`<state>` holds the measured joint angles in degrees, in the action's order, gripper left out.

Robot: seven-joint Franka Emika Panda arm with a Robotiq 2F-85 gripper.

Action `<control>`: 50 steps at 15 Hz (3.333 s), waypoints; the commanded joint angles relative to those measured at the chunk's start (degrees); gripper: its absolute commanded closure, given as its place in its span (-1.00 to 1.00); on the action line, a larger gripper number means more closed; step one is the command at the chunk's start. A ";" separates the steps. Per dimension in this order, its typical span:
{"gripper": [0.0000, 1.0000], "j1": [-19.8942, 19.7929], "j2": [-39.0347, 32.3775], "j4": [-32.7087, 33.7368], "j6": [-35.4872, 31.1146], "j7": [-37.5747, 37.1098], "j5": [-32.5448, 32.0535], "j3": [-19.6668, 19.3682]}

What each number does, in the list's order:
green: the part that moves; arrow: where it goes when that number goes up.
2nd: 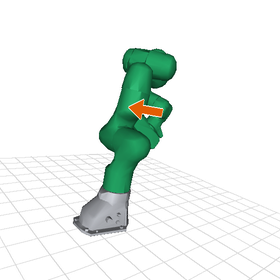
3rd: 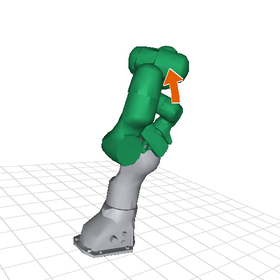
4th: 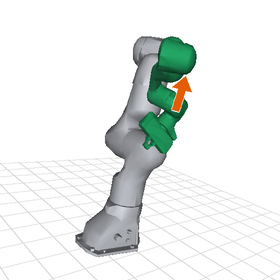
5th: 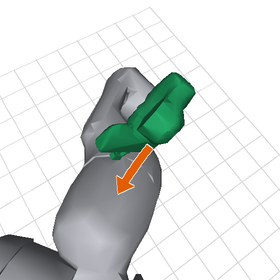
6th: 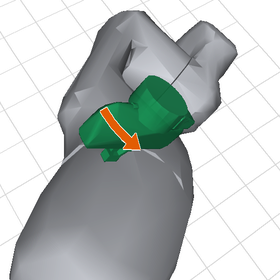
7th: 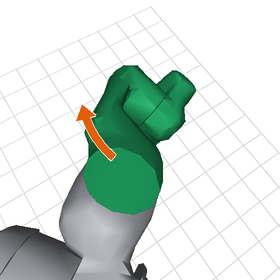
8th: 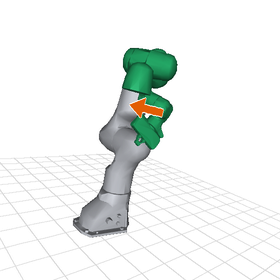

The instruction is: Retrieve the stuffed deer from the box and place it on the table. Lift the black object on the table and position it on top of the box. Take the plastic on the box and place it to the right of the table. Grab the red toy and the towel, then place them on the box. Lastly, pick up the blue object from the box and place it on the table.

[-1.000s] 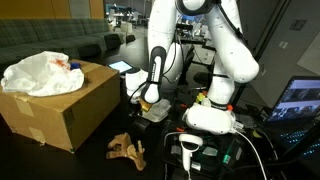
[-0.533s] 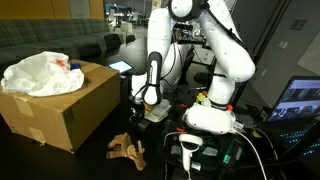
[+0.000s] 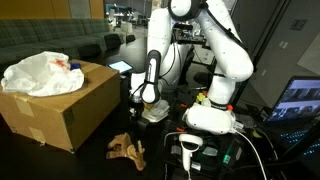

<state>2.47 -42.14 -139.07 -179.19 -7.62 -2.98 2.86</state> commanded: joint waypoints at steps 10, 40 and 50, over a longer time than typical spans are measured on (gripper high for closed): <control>0.32 9.28 16.90 -7.08 17.37 -3.09 -0.29 -6.54; 0.32 4.60 10.27 52.30 65.08 -21.25 -3.32 -5.42; -0.13 3.75 2.32 58.41 64.32 -22.48 0.33 -6.95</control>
<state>6.39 -37.74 -84.10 -115.45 -29.10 -4.29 -3.62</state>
